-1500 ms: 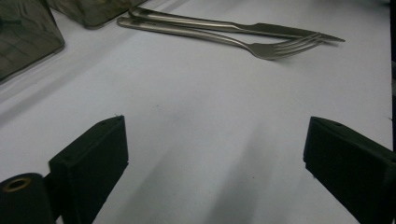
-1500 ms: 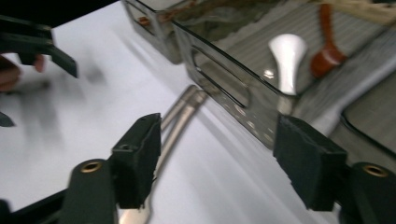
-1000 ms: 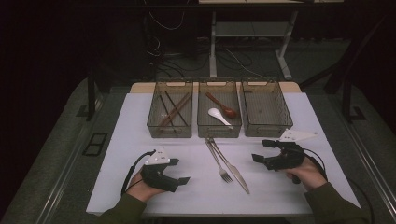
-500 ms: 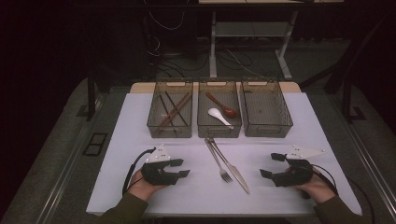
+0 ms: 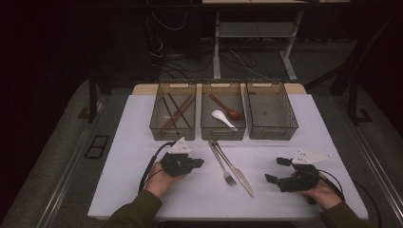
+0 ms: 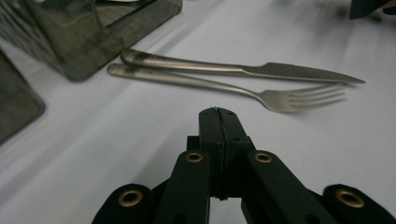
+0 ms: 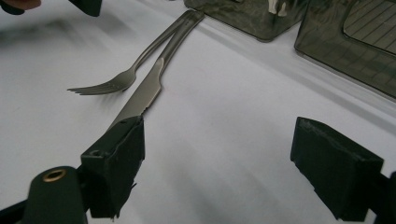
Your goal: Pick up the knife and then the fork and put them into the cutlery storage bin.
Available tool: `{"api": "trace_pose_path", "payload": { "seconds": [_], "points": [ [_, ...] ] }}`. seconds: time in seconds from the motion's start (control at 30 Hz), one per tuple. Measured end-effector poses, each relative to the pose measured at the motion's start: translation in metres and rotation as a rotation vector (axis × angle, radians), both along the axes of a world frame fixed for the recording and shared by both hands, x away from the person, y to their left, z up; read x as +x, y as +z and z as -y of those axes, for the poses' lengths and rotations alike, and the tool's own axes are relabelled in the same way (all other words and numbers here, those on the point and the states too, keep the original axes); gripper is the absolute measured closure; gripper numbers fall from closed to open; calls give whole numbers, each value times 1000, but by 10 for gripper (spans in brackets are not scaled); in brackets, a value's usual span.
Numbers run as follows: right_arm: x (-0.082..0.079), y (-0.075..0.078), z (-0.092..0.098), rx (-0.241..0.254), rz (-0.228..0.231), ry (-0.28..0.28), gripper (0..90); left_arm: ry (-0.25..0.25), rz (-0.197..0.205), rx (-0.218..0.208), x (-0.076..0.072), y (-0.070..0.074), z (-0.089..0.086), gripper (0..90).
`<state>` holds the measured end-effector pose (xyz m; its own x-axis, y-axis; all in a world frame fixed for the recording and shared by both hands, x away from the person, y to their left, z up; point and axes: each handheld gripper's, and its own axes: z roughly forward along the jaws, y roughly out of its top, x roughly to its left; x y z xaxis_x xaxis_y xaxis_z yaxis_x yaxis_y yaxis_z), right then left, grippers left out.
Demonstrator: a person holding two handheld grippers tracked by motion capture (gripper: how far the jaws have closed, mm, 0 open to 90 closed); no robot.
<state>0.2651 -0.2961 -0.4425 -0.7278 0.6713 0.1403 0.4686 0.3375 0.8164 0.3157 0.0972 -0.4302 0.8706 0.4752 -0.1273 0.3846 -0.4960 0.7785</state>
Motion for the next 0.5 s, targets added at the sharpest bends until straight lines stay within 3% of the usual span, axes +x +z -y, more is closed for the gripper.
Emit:
{"api": "trace_pose_path", "payload": {
  "seconds": [0.2, 0.5],
  "points": [
    [1, 1, 1, 8, 1, -3, 169, -42, 15, 16, 18, -3, 26, 886],
    [1, 1, 2, 12, 7, -1, 169, -84, 32, 81, 33, -11, 61, 886]
  ]
}}
